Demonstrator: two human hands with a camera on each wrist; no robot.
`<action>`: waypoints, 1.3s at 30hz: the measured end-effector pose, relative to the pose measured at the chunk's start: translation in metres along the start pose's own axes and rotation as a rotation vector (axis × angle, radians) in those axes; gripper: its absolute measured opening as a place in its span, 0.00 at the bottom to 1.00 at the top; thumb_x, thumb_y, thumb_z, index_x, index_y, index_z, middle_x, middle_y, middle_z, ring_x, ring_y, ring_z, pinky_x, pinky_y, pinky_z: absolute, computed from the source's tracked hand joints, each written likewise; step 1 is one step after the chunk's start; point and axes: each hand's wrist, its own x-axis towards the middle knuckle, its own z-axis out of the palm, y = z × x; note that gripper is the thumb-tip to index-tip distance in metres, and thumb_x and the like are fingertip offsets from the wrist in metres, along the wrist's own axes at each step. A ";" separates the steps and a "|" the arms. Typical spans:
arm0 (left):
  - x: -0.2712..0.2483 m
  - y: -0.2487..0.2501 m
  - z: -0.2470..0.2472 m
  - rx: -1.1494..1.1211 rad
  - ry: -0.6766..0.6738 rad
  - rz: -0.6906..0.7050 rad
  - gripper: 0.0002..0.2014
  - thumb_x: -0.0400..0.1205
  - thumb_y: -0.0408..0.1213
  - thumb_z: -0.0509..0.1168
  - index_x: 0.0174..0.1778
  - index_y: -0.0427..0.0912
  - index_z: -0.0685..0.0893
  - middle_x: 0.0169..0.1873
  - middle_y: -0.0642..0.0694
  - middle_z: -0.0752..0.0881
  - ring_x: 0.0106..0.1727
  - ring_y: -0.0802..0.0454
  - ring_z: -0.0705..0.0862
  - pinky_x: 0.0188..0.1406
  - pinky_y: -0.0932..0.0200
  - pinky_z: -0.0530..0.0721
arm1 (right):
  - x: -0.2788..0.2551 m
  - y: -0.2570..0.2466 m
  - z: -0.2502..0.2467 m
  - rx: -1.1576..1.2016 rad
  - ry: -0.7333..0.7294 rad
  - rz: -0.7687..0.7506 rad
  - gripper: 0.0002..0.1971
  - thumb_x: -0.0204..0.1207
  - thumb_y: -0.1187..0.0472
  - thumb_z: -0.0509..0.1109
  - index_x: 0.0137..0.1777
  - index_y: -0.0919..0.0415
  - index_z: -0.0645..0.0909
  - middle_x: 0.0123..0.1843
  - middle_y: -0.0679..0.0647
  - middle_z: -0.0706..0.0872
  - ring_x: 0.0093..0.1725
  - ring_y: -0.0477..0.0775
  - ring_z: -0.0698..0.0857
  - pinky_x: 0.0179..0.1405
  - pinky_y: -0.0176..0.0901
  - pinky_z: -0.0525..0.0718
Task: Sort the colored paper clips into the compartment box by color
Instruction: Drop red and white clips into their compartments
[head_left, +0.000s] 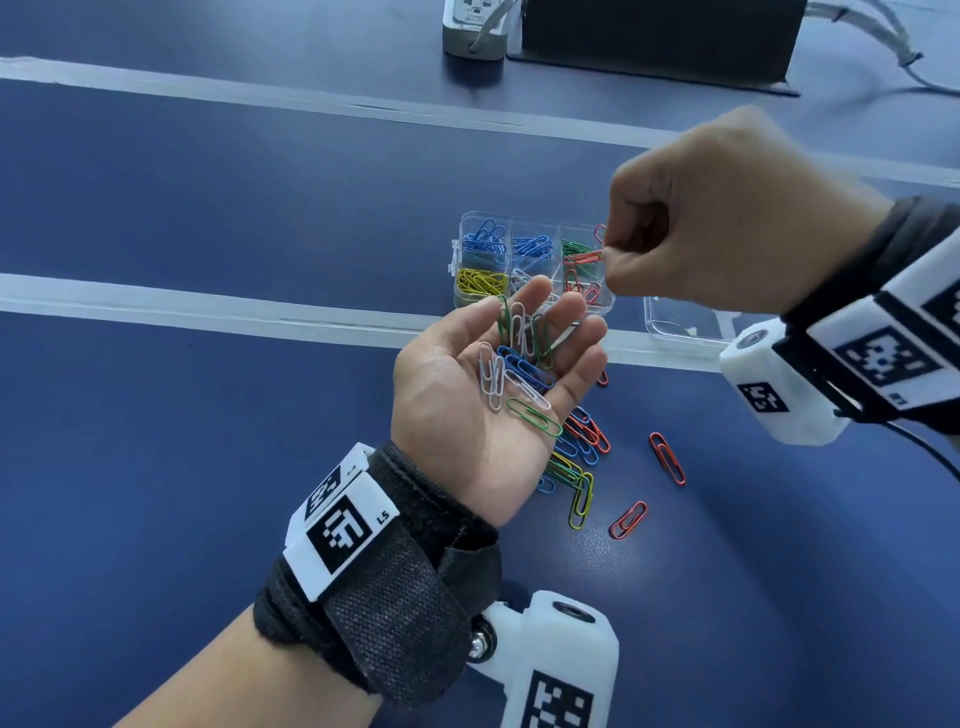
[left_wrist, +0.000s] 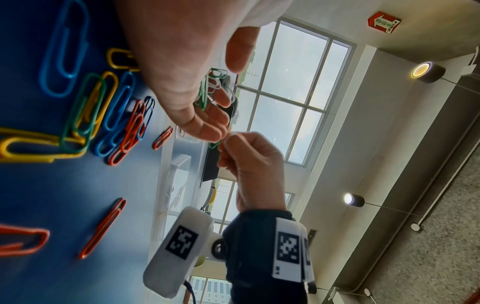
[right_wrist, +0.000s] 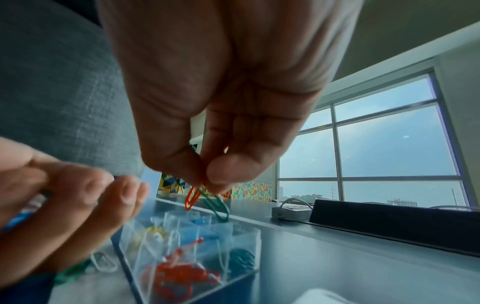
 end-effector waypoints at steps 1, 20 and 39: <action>0.000 0.001 0.000 -0.008 -0.003 0.005 0.15 0.79 0.40 0.54 0.49 0.36 0.84 0.45 0.37 0.86 0.46 0.39 0.87 0.50 0.49 0.86 | 0.000 0.000 0.001 -0.037 -0.032 0.001 0.03 0.61 0.60 0.72 0.29 0.57 0.83 0.23 0.49 0.80 0.27 0.54 0.78 0.33 0.40 0.78; 0.001 0.006 -0.001 -0.045 -0.009 0.041 0.16 0.79 0.41 0.53 0.52 0.36 0.82 0.47 0.37 0.86 0.48 0.39 0.86 0.51 0.47 0.85 | 0.001 0.011 0.001 0.012 -0.118 -0.005 0.11 0.69 0.65 0.70 0.46 0.50 0.87 0.36 0.45 0.85 0.37 0.53 0.84 0.42 0.39 0.76; 0.000 0.004 -0.001 -0.029 -0.015 0.050 0.15 0.78 0.41 0.55 0.49 0.37 0.83 0.42 0.38 0.87 0.47 0.40 0.87 0.50 0.47 0.86 | 0.028 -0.014 0.008 -0.561 -0.380 -0.070 0.09 0.74 0.61 0.64 0.45 0.52 0.87 0.34 0.55 0.77 0.34 0.65 0.78 0.22 0.35 0.62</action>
